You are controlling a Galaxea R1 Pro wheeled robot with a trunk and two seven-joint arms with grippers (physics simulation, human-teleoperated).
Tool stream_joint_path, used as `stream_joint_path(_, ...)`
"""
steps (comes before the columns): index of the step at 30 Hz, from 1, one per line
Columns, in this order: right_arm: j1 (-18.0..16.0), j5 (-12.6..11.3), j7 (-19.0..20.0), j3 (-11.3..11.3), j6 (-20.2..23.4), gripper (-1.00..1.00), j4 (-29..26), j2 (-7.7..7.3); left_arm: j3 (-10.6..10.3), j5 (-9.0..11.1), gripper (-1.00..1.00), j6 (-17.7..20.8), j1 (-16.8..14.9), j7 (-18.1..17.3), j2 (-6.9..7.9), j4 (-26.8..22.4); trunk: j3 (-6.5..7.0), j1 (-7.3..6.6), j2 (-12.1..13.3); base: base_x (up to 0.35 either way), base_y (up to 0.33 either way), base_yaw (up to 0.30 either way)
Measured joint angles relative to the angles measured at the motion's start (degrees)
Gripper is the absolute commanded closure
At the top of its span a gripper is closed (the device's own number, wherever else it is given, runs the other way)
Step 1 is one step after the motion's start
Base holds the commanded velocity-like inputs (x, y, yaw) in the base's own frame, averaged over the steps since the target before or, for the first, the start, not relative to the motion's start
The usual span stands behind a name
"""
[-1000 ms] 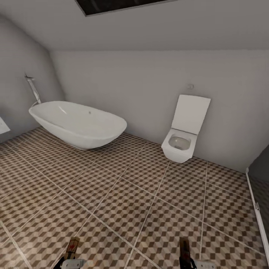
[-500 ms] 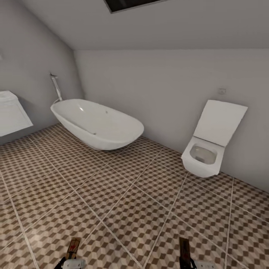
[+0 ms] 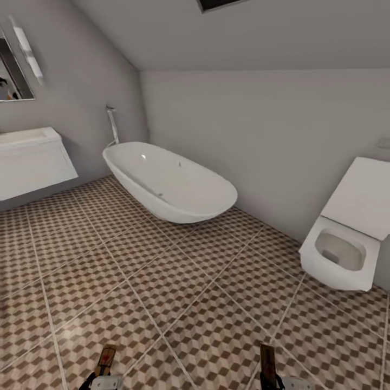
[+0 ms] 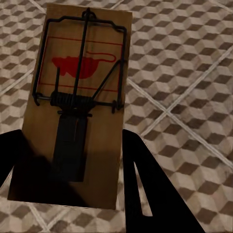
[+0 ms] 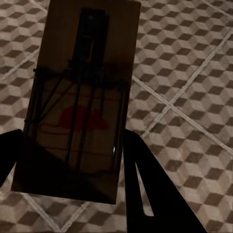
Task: Take the four mousetraps from the cabinet in the bathroom and place them on the bathroom floor. Make sure all four end up on the same floor surface, and ensure that at least two of them are either under or directly next to the same bathroom sink.
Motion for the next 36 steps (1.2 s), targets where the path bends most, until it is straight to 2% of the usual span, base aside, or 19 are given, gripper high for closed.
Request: stream_joint_path(36, 0.0, 0.0, 0.0, 0.1, 0.0, 1.00, 0.0, 0.00, 0.0, 0.0, 1.00, 0.0, 0.0, 0.0, -0.01, 0.0, -0.34, 0.00, 0.0, 0.330, 0.113, 0.284)
